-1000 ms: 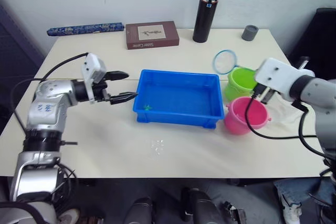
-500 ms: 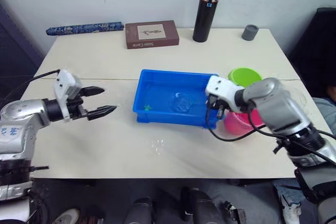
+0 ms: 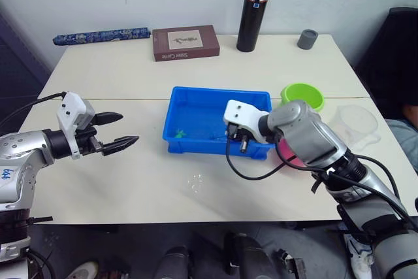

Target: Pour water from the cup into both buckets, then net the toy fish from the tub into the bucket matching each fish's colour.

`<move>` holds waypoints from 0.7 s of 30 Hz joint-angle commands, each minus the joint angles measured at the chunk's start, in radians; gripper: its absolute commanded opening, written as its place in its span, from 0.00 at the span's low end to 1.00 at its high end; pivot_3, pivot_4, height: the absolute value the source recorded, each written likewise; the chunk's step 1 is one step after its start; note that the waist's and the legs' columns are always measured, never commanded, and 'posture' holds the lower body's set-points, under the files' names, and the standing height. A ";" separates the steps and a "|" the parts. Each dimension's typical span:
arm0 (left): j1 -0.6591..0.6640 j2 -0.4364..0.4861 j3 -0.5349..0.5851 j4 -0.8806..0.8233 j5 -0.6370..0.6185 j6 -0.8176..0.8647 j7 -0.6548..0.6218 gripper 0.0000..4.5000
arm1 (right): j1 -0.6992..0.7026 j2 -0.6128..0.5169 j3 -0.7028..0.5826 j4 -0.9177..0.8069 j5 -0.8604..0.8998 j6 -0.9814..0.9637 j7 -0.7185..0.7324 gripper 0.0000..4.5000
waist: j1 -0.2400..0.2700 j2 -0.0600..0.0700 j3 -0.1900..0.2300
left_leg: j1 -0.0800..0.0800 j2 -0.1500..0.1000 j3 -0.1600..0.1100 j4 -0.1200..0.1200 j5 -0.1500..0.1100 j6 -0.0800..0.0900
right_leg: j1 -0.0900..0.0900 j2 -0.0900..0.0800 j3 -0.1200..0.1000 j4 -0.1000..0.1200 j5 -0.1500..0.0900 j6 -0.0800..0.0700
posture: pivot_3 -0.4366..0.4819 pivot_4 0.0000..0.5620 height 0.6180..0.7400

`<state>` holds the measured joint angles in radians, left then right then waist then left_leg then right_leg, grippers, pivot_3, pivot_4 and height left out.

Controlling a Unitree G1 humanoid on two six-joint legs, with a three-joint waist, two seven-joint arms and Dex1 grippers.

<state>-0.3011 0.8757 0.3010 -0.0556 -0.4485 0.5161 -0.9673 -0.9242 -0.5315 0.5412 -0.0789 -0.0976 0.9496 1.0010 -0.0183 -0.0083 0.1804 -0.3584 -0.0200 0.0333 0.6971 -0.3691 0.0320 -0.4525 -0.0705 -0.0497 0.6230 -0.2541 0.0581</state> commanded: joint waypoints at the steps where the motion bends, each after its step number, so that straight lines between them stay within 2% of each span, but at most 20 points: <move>1: 0.000 0.013 0.034 -0.034 -0.021 -0.002 0.007 0.99 | -0.016 0.024 0.010 -0.031 0.009 0.024 -0.011 0.00 | 0.000 0.000 0.000 | 0.000 0.000 0.000 0.000 0.000 0.000 | 0.000 0.000 0.000 0.000 0.000 0.000 | 0.48 0.27 1.00; 8: -0.007 0.009 0.027 -0.046 -0.030 -0.002 0.021 0.99 | -0.020 0.097 0.005 -0.024 0.024 0.059 -0.051 0.00 | -0.010 0.000 0.000 | 0.000 0.000 0.000 0.000 0.000 0.000 | 0.000 0.000 0.000 0.000 0.000 0.000 | 0.48 0.27 1.00; 14: -0.023 0.009 0.018 -0.035 -0.028 -0.011 0.019 0.99 | -0.024 0.207 -0.105 -0.034 0.115 0.160 -0.096 0.00 | -0.013 0.000 0.000 | 0.000 0.000 0.000 -0.002 0.000 0.000 | -0.001 0.000 0.000 0.000 0.000 0.000 | 0.48 0.27 1.00; 21: -0.047 0.000 0.001 -0.016 -0.025 -0.024 0.014 0.99 | -0.010 0.204 -0.184 -0.047 0.193 0.255 -0.129 0.00 | -0.013 0.000 0.000 | 0.000 0.000 0.001 -0.002 0.000 0.000 | -0.002 0.000 0.000 0.000 0.000 0.000 | 0.48 0.27 1.00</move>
<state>-0.3341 0.8742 0.2944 -0.0651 -0.4650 0.5107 -0.9524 -0.9313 -0.3283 0.3952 -0.0774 0.0559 1.1910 0.8754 -0.0311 -0.0085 0.1803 -0.3585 -0.0204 0.0342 0.6948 -0.3690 0.0318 -0.4543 -0.0710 -0.0499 0.6235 -0.2543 0.0579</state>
